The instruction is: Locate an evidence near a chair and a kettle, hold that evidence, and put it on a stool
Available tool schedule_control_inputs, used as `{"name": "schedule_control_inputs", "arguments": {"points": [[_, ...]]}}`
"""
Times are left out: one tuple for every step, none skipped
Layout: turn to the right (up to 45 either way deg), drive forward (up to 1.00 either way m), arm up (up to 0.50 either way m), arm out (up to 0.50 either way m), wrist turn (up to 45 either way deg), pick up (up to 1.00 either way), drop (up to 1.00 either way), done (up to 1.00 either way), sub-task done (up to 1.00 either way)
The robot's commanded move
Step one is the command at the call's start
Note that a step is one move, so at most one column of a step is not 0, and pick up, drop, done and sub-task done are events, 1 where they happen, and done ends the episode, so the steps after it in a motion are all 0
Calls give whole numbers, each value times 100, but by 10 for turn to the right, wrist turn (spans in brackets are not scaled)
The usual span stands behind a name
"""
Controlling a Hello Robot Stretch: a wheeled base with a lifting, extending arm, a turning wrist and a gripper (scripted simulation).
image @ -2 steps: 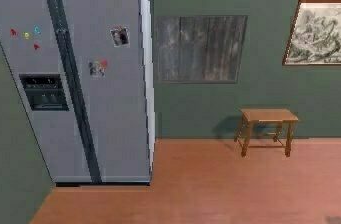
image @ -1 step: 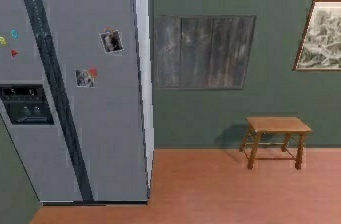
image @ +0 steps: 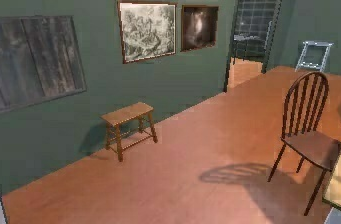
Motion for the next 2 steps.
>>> {"name": "schedule_control_inputs", "arguments": {"points": [[450,0,0,0,0,0,0,0,0],[0,5,0,0,0,0,0,0,0]]}}
